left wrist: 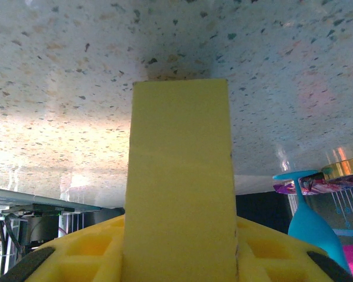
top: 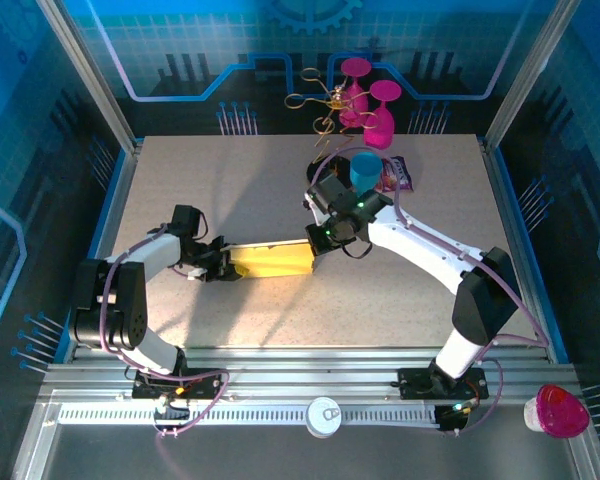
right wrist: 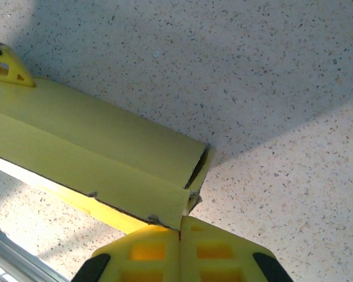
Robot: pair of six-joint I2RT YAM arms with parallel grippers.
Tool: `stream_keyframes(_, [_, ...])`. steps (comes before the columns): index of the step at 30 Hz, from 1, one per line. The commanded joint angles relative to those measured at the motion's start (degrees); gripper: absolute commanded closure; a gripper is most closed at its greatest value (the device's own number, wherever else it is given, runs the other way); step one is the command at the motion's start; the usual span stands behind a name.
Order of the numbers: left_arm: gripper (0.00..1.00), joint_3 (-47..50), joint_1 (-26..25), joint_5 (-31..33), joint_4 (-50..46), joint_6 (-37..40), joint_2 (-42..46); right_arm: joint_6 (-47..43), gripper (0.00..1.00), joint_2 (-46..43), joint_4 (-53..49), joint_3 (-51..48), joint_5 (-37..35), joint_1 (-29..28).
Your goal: Fold the paper box
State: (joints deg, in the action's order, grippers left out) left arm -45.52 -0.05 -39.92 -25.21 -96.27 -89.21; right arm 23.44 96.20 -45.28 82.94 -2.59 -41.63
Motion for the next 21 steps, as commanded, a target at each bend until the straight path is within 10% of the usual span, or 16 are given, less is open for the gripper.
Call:
stream_keyframes(1, [0.76,0.1,0.6,0.0,-1.0,-1.6,-0.3,2.7,1.00,-0.5,0.4,1.1,-1.9,-1.2])
stream_keyframes(21, [0.75,1.2,0.7,-0.2,1.4,-5.0,-0.3,13.5,1.00,-1.7,5.0,-4.2,-3.9,-2.2])
